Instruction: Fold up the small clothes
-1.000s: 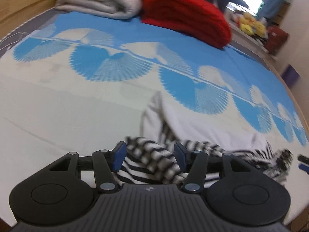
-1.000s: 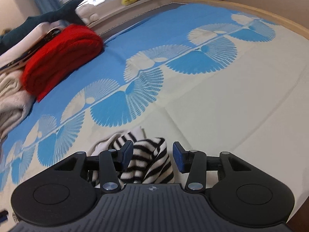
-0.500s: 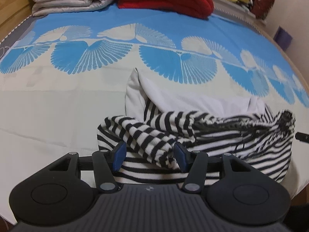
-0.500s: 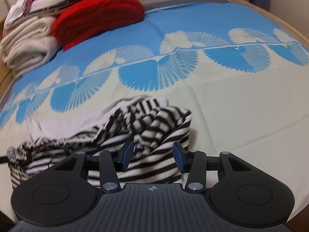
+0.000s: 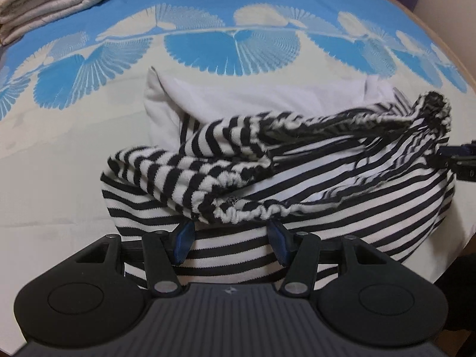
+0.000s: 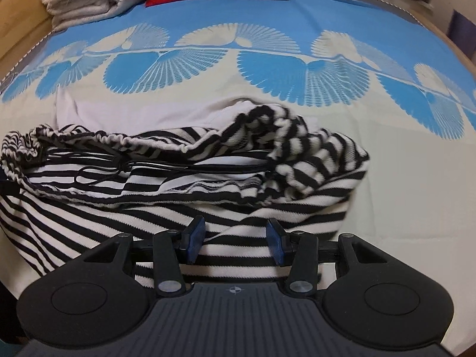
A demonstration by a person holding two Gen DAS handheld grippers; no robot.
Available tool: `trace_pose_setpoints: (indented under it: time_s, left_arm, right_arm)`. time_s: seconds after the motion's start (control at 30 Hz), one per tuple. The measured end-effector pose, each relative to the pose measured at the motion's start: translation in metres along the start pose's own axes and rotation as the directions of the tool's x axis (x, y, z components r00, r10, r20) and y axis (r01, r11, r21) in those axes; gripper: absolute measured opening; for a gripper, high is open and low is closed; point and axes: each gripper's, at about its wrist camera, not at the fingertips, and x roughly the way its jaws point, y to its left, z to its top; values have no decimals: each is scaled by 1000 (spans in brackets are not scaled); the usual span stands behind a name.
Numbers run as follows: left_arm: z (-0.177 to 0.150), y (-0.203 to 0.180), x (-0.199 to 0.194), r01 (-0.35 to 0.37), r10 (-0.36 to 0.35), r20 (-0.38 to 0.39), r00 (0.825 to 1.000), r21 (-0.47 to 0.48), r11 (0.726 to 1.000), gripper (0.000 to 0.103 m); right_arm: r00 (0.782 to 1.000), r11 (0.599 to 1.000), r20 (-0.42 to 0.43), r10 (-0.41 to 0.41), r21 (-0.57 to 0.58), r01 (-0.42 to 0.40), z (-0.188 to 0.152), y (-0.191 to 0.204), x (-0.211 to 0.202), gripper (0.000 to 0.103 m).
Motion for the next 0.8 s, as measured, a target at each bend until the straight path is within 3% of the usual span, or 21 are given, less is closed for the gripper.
trace_pose_setpoints:
  time_s: [0.37, 0.63, 0.73, 0.8]
  left_arm:
    - [34, 4, 11, -10, 13, 72, 997, -44, 999, 59]
    - [59, 25, 14, 14, 6, 143, 990, -142, 990, 59]
    - [67, 48, 9, 38, 15, 204, 979, -254, 967, 58]
    - [70, 67, 0, 43, 58, 266, 962, -360, 932, 57]
  right_arm:
    - [995, 1000, 96, -4, 29, 1, 29, 1, 14, 47]
    - [987, 989, 160, -16, 147, -8, 59, -15, 27, 46]
    - [978, 978, 202, -49, 208, 6, 67, -22, 27, 46]
    - [960, 962, 252, -122, 270, 52, 71, -29, 21, 46]
